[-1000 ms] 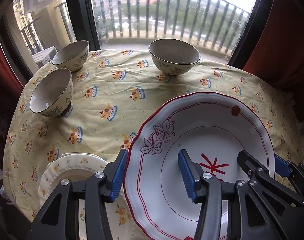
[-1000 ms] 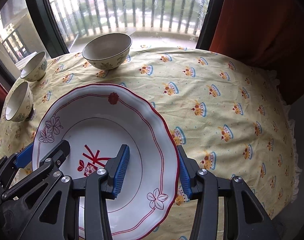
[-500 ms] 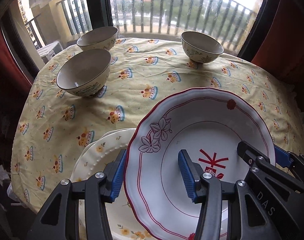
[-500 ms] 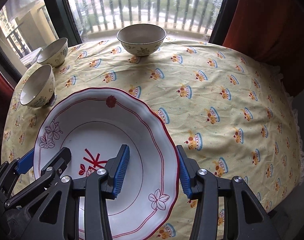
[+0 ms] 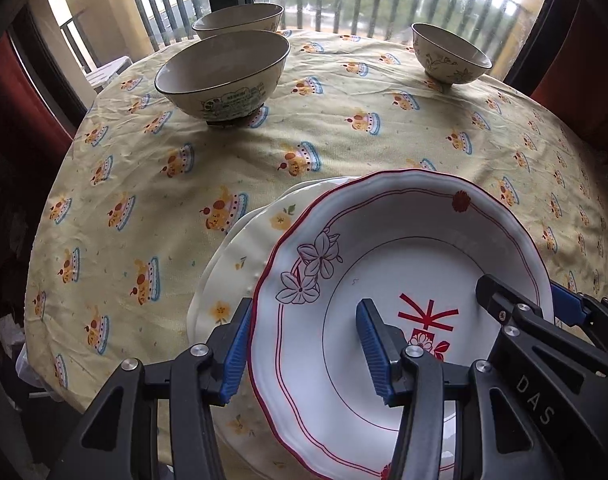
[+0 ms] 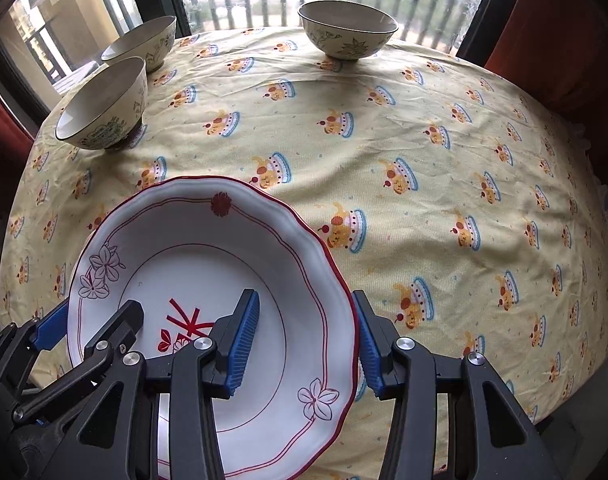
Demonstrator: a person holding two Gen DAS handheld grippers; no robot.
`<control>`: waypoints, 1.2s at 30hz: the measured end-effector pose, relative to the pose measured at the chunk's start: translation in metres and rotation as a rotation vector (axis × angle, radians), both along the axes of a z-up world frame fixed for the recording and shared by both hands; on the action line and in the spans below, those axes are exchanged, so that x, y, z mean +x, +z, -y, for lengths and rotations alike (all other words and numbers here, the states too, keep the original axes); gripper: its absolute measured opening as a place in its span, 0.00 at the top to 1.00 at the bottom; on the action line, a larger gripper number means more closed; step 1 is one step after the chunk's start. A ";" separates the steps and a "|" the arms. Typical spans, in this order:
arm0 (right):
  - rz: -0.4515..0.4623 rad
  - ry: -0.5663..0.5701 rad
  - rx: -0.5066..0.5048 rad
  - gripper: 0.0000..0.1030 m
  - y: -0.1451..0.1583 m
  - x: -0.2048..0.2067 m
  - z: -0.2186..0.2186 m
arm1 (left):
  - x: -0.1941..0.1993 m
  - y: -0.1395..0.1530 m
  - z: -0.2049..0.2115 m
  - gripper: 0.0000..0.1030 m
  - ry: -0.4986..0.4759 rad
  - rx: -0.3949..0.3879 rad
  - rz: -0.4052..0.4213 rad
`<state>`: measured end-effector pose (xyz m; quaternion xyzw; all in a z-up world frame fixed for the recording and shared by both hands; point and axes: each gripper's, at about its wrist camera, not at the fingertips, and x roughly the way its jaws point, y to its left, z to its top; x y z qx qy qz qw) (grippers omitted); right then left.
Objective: Organize plates and bowls
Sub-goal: 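Carry the red-rimmed dish with both grippers over the plate stack, then lower the red-rimmed dish onto the plate stack and open both grippers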
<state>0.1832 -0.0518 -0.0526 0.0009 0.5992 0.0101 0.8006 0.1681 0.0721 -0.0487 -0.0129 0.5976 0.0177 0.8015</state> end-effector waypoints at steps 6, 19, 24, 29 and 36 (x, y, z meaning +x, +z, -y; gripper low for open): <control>0.001 -0.029 0.002 0.51 -0.005 -0.002 0.000 | -0.002 -0.001 0.003 0.51 -0.031 0.024 0.019; 0.059 -0.042 0.046 0.58 0.016 -0.008 0.016 | -0.003 -0.001 0.004 0.48 -0.045 0.029 0.036; 0.075 0.001 0.005 0.78 0.017 -0.006 0.012 | -0.003 -0.001 0.003 0.48 -0.037 0.030 0.028; 0.047 -0.011 0.037 0.78 0.013 -0.005 0.012 | -0.007 0.005 0.003 0.49 -0.059 0.083 0.040; 0.035 0.012 0.060 0.83 0.005 -0.007 -0.005 | -0.007 0.002 -0.009 0.48 -0.050 0.103 0.032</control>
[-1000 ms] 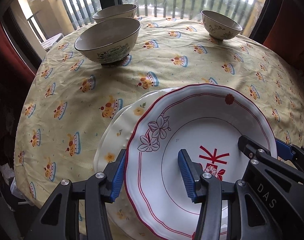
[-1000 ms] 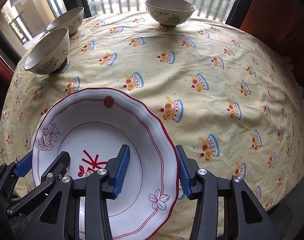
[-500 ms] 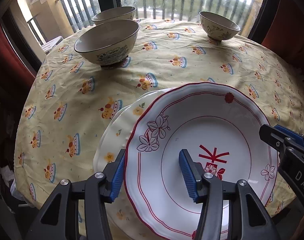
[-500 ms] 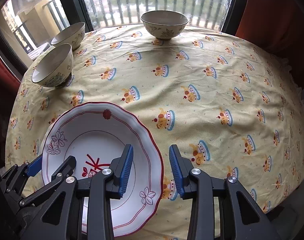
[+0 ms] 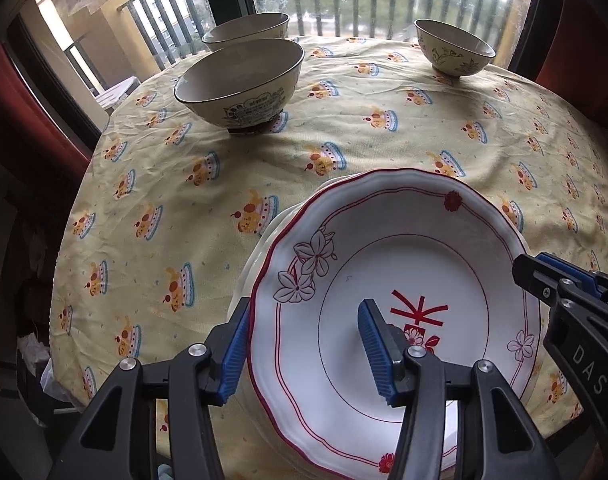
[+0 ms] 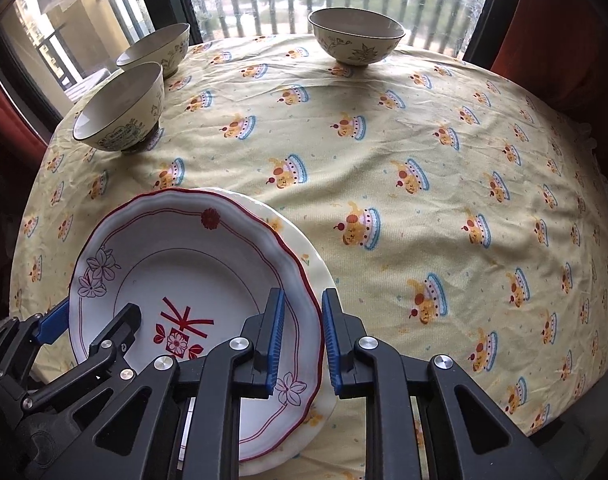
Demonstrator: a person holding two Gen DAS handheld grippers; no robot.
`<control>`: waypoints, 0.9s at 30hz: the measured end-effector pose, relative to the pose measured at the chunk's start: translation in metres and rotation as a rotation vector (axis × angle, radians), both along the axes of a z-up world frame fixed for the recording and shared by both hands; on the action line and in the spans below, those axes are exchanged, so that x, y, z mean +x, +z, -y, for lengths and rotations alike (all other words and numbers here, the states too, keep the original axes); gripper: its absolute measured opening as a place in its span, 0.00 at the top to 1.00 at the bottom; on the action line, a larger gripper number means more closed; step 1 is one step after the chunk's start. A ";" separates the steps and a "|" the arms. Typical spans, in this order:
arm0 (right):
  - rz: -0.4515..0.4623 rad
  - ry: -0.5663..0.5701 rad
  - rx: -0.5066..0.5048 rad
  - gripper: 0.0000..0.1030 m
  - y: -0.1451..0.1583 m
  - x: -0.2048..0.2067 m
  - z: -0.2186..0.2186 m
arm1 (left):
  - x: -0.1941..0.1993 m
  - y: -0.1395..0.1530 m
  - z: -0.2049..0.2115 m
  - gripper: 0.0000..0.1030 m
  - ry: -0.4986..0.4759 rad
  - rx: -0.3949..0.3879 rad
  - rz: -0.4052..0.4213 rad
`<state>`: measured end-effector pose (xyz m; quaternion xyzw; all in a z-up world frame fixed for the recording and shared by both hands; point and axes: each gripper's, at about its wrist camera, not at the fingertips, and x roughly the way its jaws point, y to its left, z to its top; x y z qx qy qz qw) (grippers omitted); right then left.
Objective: Organize plates and bowls
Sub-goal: 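Lower the red-rimmed dish onto the plate stack and open both grippers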
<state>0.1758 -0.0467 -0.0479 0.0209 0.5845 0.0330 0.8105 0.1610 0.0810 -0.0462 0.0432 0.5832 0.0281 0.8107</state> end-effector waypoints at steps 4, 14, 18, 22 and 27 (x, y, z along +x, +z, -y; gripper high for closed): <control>0.026 0.087 0.041 0.93 0.007 0.000 -0.027 | 0.001 -0.001 0.001 0.45 -0.011 -0.032 0.003; 0.025 0.047 0.047 0.91 0.005 0.003 -0.025 | 0.002 0.005 0.005 0.36 -0.044 -0.030 0.026; 0.013 0.035 0.031 0.90 0.005 0.002 -0.021 | 0.001 0.008 0.004 0.27 -0.050 -0.049 0.027; 0.000 0.019 0.029 0.68 0.008 0.000 -0.016 | 0.002 0.014 0.004 0.21 -0.051 -0.057 0.024; 0.030 0.024 0.023 0.37 0.022 0.001 -0.008 | 0.004 0.023 0.003 0.15 -0.021 -0.083 0.030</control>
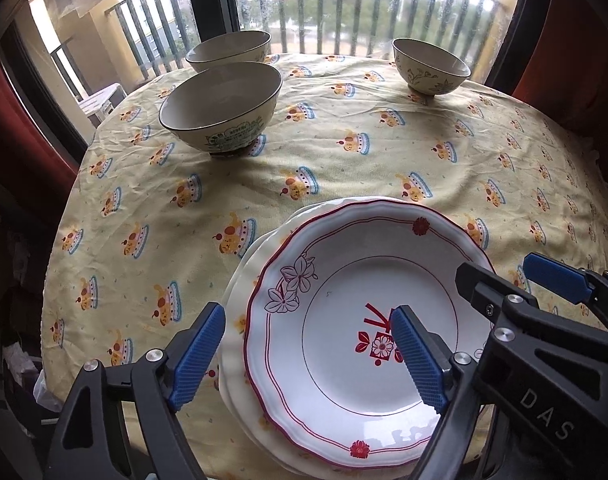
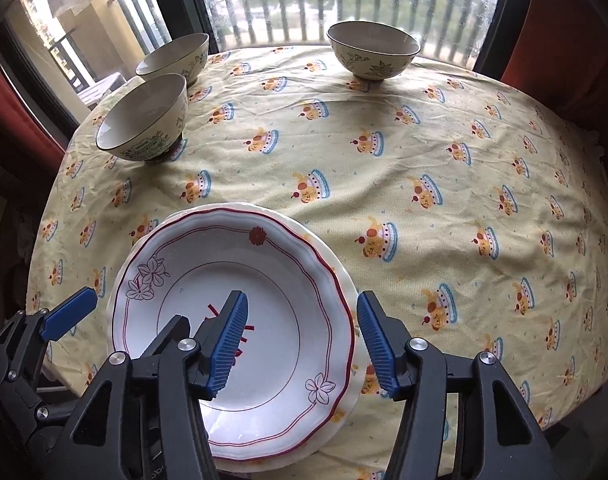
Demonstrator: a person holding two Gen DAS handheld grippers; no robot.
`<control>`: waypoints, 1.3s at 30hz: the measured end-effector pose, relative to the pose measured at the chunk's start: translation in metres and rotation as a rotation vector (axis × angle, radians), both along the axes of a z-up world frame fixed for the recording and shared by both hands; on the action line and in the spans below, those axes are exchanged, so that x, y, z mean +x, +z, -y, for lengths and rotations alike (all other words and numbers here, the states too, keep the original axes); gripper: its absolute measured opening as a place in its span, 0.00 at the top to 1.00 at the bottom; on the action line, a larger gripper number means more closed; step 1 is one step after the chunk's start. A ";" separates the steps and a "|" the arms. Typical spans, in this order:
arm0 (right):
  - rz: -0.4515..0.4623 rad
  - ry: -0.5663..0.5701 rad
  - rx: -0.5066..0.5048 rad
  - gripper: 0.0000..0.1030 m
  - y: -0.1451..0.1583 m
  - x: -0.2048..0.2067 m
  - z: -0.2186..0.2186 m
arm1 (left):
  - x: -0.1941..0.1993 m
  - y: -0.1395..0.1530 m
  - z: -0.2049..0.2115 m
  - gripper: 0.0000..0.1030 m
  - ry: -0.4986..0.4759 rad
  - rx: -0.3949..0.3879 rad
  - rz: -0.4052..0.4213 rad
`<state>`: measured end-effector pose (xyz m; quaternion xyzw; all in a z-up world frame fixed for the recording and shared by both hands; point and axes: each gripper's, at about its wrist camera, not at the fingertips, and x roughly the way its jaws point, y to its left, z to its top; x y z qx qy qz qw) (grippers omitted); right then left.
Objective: Organize plates and bowls
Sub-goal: 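Lower the red-rimmed dish onto the plate stack and open both grippers, then move both grippers to the large cream floral bowl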
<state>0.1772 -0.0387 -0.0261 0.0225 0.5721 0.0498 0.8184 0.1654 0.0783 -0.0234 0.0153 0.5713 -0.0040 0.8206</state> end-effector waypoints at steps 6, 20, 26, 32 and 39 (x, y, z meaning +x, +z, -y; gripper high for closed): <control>0.034 0.077 0.011 0.33 0.014 0.018 0.004 | 0.012 0.015 -0.001 0.11 0.081 0.009 0.041; 0.130 0.217 0.056 0.19 0.037 0.060 -0.041 | 0.048 0.028 -0.040 0.11 0.212 0.072 0.095; 0.152 0.120 0.058 0.19 0.041 0.087 -0.064 | 0.081 0.032 -0.070 0.11 0.189 0.111 0.172; 0.185 0.017 0.009 0.19 0.036 0.116 -0.093 | 0.117 0.023 -0.096 0.12 0.131 0.095 0.184; 0.200 -0.043 -0.014 0.22 0.024 0.145 -0.116 | 0.149 0.006 -0.116 0.19 0.093 0.054 0.184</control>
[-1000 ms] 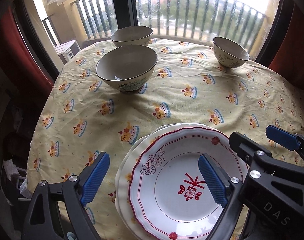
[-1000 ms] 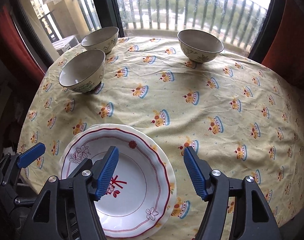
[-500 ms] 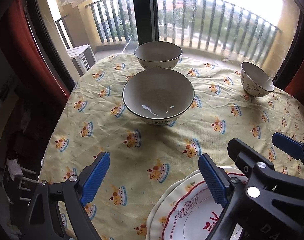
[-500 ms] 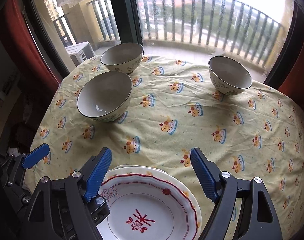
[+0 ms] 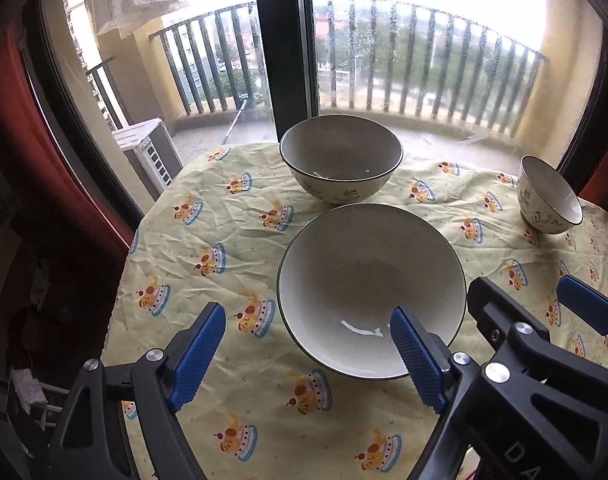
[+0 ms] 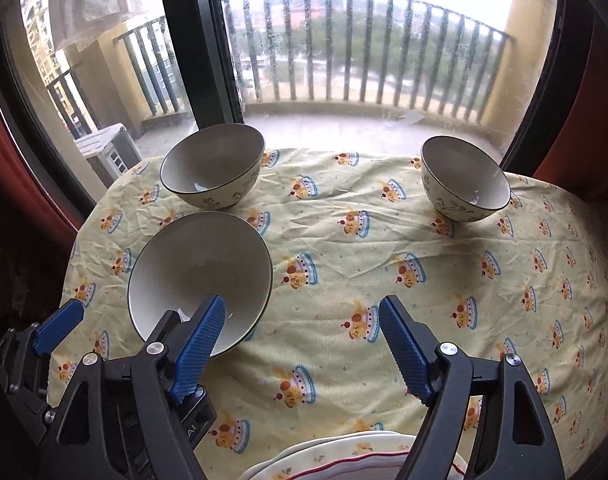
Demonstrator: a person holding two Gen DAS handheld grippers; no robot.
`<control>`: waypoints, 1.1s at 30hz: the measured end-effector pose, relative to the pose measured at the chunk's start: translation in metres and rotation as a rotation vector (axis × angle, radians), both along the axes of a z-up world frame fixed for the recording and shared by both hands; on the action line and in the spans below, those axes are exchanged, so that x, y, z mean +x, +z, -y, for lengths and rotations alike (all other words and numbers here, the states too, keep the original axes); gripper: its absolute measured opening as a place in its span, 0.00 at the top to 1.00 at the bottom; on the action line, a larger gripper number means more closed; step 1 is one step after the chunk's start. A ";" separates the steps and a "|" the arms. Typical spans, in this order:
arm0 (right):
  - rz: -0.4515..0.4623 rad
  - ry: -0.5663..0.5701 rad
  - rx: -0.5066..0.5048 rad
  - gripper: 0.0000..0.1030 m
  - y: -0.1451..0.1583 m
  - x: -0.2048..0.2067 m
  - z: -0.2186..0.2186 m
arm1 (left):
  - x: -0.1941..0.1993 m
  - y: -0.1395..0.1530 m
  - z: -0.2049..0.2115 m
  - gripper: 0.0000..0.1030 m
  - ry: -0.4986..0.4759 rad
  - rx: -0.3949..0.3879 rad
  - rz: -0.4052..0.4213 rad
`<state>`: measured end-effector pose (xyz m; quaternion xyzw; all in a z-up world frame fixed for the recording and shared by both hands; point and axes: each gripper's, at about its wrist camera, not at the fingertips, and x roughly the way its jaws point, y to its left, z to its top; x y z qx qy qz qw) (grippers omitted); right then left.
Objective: Organize plates and bowls
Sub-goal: 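Move both grippers to the large cream floral bowl, then close both grippers on the rim of the large cream bowl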
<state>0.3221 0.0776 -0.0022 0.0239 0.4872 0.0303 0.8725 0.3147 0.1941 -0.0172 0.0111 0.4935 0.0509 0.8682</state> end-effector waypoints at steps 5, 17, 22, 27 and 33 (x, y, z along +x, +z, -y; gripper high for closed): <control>0.004 0.007 -0.033 0.32 -0.006 0.018 -0.019 | 0.020 -0.012 -0.011 0.25 0.001 -0.031 0.002; -0.021 -0.038 -0.079 0.64 -0.034 0.051 -0.034 | 0.045 -0.035 -0.023 0.72 0.000 -0.063 -0.025; -0.056 -0.076 -0.074 0.74 -0.041 0.057 -0.036 | 0.049 -0.040 -0.027 0.83 -0.025 -0.102 -0.024; -0.058 -0.064 -0.063 0.80 -0.044 0.062 -0.038 | 0.052 -0.039 -0.027 0.84 -0.028 -0.115 -0.029; -0.069 -0.077 -0.046 0.82 -0.041 0.060 -0.034 | 0.048 -0.035 -0.023 0.85 -0.024 -0.129 -0.022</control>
